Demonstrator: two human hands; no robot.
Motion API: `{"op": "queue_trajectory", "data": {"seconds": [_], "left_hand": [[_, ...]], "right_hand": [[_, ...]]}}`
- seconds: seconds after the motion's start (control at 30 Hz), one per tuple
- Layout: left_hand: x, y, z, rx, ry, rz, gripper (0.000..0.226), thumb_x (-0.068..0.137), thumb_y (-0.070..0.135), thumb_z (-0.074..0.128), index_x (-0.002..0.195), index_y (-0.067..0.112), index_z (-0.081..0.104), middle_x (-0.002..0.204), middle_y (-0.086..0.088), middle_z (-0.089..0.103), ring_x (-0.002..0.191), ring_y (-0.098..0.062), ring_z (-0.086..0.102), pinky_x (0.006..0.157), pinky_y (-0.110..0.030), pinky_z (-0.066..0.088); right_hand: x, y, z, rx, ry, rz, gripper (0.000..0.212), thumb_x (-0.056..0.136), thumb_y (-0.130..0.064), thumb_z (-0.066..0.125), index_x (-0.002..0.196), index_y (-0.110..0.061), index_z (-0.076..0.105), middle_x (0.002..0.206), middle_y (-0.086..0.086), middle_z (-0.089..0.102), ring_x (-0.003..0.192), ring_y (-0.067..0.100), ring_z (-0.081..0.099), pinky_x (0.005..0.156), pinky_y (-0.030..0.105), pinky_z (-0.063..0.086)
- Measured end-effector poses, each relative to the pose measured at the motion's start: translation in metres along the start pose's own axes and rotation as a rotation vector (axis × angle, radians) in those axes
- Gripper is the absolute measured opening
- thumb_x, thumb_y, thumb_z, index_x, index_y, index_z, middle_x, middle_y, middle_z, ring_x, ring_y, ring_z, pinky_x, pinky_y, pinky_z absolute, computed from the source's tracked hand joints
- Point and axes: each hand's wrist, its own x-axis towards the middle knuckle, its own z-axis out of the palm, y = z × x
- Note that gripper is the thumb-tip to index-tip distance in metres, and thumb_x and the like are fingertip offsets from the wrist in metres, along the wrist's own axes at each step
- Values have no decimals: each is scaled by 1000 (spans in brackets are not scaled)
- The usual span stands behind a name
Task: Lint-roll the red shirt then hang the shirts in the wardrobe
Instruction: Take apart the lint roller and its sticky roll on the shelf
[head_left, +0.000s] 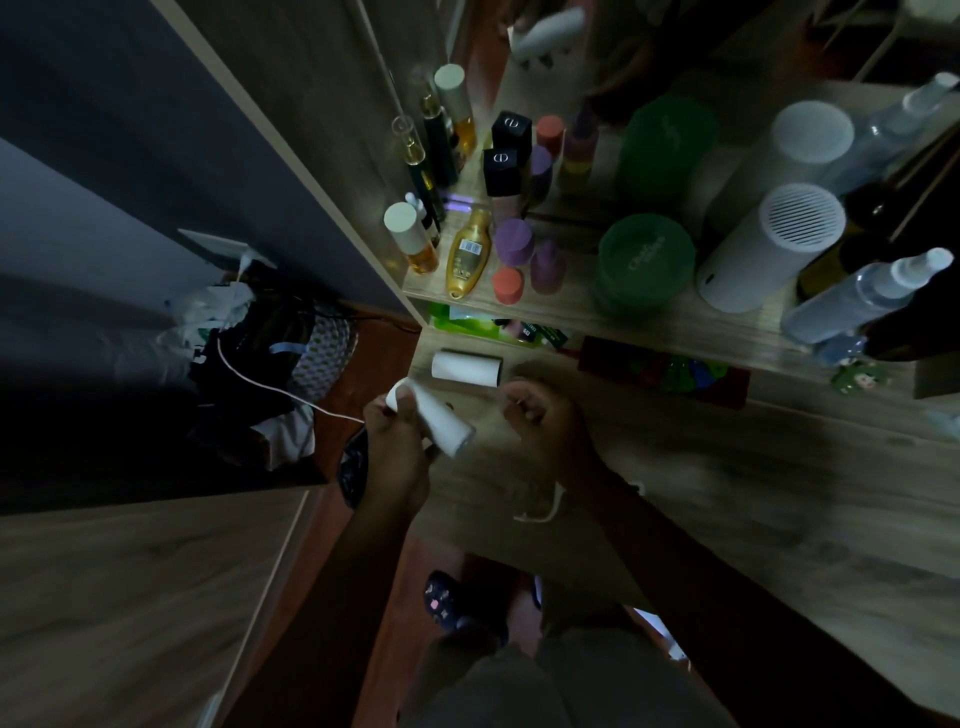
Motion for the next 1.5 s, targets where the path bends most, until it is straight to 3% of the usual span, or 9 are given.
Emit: {"op": "queue_trajectory", "data": {"seconds": [0.07,0.13,0.27,0.57,0.77,0.97,1.17,1.37,1.5], "left_hand": [[-1,2,-1,-37,-5,-11,42,103,40,47,133,10,45,128,-28,59,115,-41,64,79,-49,59],[-3,5,-2,-60,11,-5,44,103,39,48,133,7,46,128,-27,60,113,-38,65,73,-43,61],[-7,9,-1,-115,4,23,46,104,35,48,134,1,44,130,-28,56,107,-32,63,62,-31,59],[-17,14,5,-145,9,40,46,104,33,47,134,-2,42,116,-21,58,101,-28,62,59,-30,59],[-20,15,11,-129,23,23,46,104,33,47,135,0,41,125,-24,57,105,-30,63,62,-31,60],[-22,20,16,-118,35,11,41,105,30,46,135,4,40,117,-15,60,98,-23,64,62,-32,58],[-28,27,23,-92,27,36,40,105,29,43,135,3,39,111,-10,59,97,-21,62,68,-34,58],[-24,28,24,-68,4,55,41,105,31,44,135,3,39,123,-20,55,102,-24,61,63,-31,59],[-22,29,28,-64,-9,68,42,105,31,44,134,2,40,120,-22,56,102,-27,61,62,-30,59]], "right_hand": [[-13,-11,4,112,-75,19,22,90,-26,68,112,-21,66,102,-8,69,90,3,65,74,14,50],[-24,-17,7,167,-121,51,31,83,-35,74,111,-26,63,101,-9,67,90,8,66,74,24,54],[-35,-29,17,243,-124,71,40,73,-24,85,104,-21,60,98,-4,66,84,16,66,70,35,55],[-35,-40,23,229,10,23,31,72,-14,84,90,-13,59,88,-17,65,78,7,66,63,28,54],[-35,-35,20,241,42,30,28,73,-13,84,87,-7,60,87,-5,69,77,11,66,65,26,53],[-33,-32,21,258,71,34,29,74,-14,84,89,-8,60,88,2,69,80,11,68,70,25,56],[-32,-31,23,241,105,64,29,73,-20,85,90,-19,61,90,-6,70,81,10,70,73,37,59],[-29,-30,20,216,103,60,29,75,-23,84,94,-21,62,94,-9,70,85,9,68,73,33,58],[-29,-27,26,175,175,27,29,74,-25,84,93,-23,63,94,-14,68,87,6,67,71,21,56]]}}
